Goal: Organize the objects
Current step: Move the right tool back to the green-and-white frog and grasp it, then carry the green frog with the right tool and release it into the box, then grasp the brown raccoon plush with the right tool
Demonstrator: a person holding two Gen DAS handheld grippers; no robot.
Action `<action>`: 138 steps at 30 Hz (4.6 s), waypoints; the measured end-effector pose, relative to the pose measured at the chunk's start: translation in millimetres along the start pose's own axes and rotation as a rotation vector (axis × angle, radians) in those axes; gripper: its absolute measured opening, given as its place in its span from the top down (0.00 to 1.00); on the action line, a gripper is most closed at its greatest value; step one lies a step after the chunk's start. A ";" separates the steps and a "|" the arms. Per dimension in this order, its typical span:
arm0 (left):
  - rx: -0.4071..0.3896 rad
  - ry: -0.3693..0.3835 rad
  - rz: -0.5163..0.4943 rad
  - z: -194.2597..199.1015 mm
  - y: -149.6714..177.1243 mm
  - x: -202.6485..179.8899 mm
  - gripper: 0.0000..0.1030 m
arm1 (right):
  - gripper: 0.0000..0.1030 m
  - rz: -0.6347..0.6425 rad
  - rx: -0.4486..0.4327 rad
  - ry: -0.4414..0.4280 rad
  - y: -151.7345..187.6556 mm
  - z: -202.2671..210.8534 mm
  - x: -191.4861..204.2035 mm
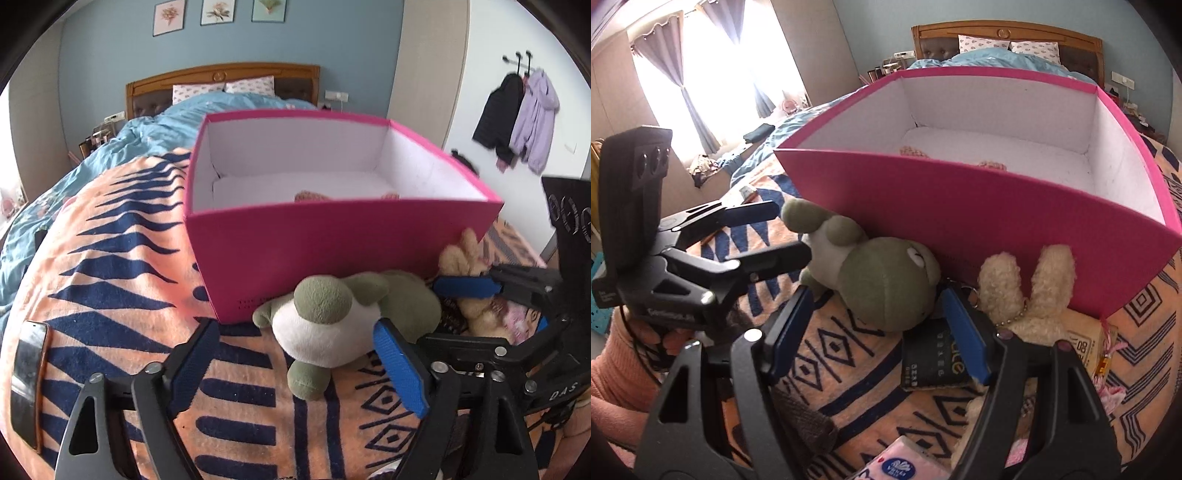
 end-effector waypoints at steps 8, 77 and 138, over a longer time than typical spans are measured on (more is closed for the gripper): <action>0.040 0.074 -0.010 -5.4 2.2 -5.4 0.34 | 0.33 0.013 0.012 0.044 -0.7 -10.3 -0.3; 0.007 0.056 0.016 -41.6 -129.9 17.5 0.40 | 0.46 0.126 -0.070 0.024 -134.4 0.7 -50.6; -0.065 0.166 0.015 61.4 58.2 13.0 0.22 | 0.34 0.197 0.129 -0.247 58.0 21.3 59.5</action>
Point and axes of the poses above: each gripper's, at about its wrist camera, not at the fingertips, and z roughly against the way its jaws point, x to its left, y to its underside, the point moved 4 cm from there along -z, roughly the way its jaws point, and after that the axes turned 4 degrees about x, right-handed, at the moved point
